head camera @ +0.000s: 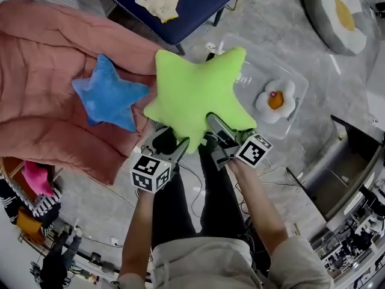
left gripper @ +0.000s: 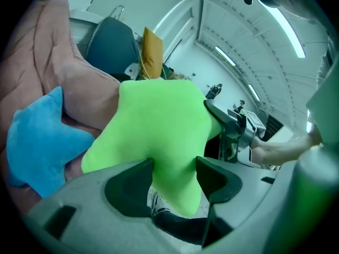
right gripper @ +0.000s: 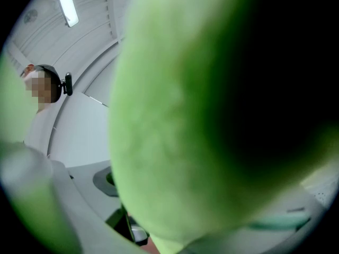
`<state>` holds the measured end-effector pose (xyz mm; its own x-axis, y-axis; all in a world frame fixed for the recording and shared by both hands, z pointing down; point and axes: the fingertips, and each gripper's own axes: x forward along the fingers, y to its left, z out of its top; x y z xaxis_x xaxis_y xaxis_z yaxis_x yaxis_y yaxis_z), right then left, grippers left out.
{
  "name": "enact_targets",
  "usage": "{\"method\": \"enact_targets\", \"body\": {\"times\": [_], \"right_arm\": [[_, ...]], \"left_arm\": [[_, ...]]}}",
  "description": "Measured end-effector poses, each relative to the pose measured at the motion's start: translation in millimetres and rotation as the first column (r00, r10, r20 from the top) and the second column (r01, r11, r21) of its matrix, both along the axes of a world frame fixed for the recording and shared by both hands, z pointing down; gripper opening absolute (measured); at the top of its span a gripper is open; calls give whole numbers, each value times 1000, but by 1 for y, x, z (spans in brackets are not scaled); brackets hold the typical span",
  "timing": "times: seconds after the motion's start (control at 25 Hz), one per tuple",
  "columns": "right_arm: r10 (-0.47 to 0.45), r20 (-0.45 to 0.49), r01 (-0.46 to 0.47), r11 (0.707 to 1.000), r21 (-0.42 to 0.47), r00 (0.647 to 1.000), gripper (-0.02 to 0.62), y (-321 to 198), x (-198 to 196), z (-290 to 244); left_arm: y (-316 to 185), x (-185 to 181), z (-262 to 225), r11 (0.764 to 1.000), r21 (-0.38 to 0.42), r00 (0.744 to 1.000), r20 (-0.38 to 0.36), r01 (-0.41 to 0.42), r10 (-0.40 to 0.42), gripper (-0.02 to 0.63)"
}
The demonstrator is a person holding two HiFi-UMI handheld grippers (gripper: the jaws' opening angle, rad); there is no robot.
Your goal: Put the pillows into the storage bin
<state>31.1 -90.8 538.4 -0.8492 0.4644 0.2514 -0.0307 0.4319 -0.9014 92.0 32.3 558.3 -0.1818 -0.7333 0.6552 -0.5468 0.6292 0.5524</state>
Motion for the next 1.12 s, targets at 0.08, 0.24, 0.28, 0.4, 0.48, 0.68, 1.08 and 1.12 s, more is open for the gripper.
{"method": "enact_targets", "body": {"times": [0.08,0.24,0.28,0.4,0.48,0.68,1.08,1.12], "right_arm": [[75,-28,-76,997,-25,997,446,-27,12,8],[222,-69,-225,974,-38,973,446,-87,42,26],[245,-76,-248,969,-26,966,446,-100,49,30],[287,-101,-286,958,21,953,446,-138,70,43],[313,-115,-310,950,39,943,446,-160,84,50],[380,-150,-366,924,114,913,446,-213,118,69],[489,-258,-407,858,313,833,451,-312,148,135],[508,-278,-411,846,340,815,453,-322,149,145]], "left_arm": [[-20,2,1,999,2,999,7,-43,43,258],[-66,1,3,989,8,989,31,-145,145,255],[-78,-1,2,988,20,988,33,-154,153,255],[-110,-4,0,987,64,989,21,-147,146,255],[-127,-2,2,985,70,987,15,-160,159,255],[-162,17,2,972,50,973,12,-229,229,255],[-199,30,5,940,8,939,-13,-342,342,255],[-201,29,7,941,4,941,-19,-337,337,255]]}}
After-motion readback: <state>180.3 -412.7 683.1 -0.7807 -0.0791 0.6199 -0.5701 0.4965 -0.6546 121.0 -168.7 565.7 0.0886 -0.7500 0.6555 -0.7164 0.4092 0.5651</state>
